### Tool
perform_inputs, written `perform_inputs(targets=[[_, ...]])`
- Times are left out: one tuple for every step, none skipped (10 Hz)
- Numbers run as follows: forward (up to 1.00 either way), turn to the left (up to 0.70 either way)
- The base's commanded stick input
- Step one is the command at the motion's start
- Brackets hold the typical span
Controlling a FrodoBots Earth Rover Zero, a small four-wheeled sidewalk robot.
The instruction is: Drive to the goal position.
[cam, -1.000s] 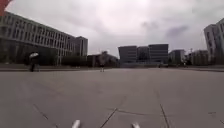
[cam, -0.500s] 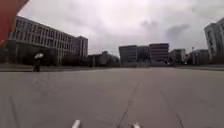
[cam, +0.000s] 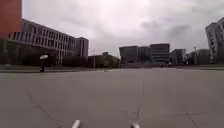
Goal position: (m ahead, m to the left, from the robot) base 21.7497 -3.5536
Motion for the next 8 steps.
perform_inputs(targets=[[0.85,-0.34],[0.85,-0.34],[0.85,-0.22],[0.85,0.00],[0.85,0.00],[0.85,0.00],[0.85,0.00],[0.85,0.00]])
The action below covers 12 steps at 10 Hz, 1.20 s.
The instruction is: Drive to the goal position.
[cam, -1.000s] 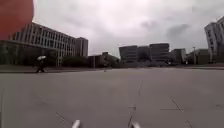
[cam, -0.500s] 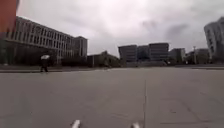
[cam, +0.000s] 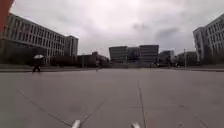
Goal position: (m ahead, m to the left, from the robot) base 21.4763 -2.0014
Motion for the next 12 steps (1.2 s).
perform_inputs(targets=[[0.85,0.00],[0.85,-0.33],[0.85,-0.34],[0.85,0.00],[0.85,0.00],[0.85,0.00],[0.85,0.00],[0.57,0.00],[0.18,0.00],[0.00,0.00],[0.00,0.00],[0.00,0.00]])
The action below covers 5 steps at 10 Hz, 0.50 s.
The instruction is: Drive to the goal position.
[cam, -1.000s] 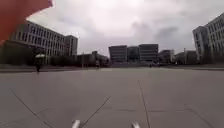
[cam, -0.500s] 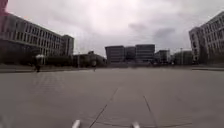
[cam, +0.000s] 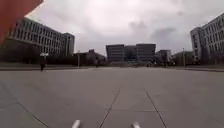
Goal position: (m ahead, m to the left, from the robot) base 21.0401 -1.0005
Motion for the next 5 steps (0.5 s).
perform_inputs(targets=[[0.00,0.00],[0.00,0.00],[0.00,0.00],[0.00,0.00],[0.00,0.00]])
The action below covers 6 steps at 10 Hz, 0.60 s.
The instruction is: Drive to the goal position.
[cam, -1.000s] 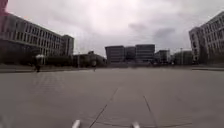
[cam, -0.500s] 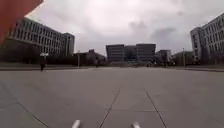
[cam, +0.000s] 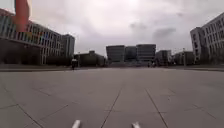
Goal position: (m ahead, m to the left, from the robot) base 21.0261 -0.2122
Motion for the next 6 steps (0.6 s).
perform_inputs(targets=[[0.00,0.00],[0.17,0.00],[0.35,0.00],[0.85,0.00],[0.85,0.00],[0.85,-0.33]])
